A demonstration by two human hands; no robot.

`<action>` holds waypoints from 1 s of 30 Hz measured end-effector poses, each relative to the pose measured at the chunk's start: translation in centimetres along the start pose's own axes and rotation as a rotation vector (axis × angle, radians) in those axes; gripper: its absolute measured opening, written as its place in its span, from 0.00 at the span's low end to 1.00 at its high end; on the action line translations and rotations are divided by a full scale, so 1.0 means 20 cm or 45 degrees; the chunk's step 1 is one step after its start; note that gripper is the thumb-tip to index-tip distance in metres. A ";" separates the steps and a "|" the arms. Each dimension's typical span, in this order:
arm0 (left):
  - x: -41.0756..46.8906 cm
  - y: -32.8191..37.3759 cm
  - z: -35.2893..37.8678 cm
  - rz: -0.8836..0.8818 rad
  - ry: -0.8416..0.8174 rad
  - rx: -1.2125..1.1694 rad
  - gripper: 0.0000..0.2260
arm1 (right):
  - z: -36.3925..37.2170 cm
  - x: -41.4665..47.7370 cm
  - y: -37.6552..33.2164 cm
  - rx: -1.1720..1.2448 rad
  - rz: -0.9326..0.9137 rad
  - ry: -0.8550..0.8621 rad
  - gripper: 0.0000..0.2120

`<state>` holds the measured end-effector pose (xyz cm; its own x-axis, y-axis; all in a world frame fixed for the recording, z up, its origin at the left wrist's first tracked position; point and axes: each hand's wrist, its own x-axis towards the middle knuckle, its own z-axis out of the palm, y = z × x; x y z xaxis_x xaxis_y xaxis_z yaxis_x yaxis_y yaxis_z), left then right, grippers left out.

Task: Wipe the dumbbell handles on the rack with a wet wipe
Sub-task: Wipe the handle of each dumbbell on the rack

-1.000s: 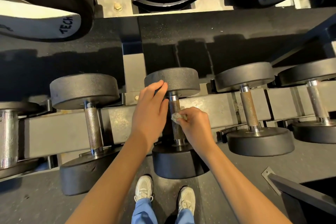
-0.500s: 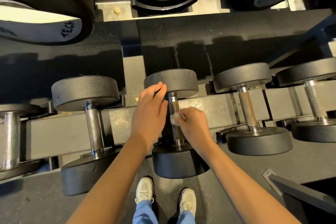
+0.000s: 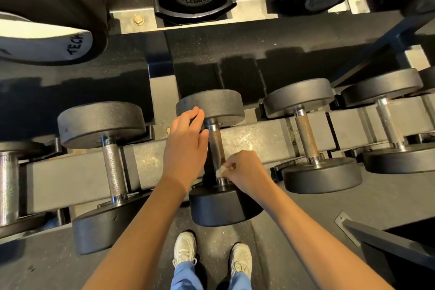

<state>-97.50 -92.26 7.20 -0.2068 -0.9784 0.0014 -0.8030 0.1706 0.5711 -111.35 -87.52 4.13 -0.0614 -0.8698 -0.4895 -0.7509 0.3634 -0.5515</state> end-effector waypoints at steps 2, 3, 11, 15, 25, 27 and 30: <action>0.00 0.01 0.00 0.017 0.001 0.009 0.19 | -0.01 -0.02 0.01 0.040 -0.015 -0.007 0.06; 0.00 0.01 -0.01 0.020 -0.001 0.012 0.19 | -0.01 -0.05 0.02 0.063 -0.022 0.008 0.06; 0.01 0.20 0.11 0.241 0.003 0.050 0.13 | -0.37 -0.15 0.33 0.356 0.026 0.764 0.09; 0.06 0.36 0.24 0.330 -0.095 -0.006 0.15 | -0.52 -0.03 0.52 0.104 0.110 0.943 0.07; 0.30 0.67 0.45 0.456 -0.230 -0.037 0.22 | -0.54 0.01 0.65 -0.147 0.295 0.625 0.07; 0.31 0.68 0.48 0.439 -0.218 0.000 0.21 | -0.55 0.04 0.64 -0.168 0.388 0.460 0.10; 0.30 0.67 0.51 0.387 -0.242 0.014 0.22 | -0.58 0.08 0.65 -0.149 0.450 0.356 0.10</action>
<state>-115.11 -94.76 6.52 -0.5364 -0.8438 0.0168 -0.6945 0.4526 0.5594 -128.84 -88.04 4.02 -0.4898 -0.7618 -0.4240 -0.7202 0.6276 -0.2955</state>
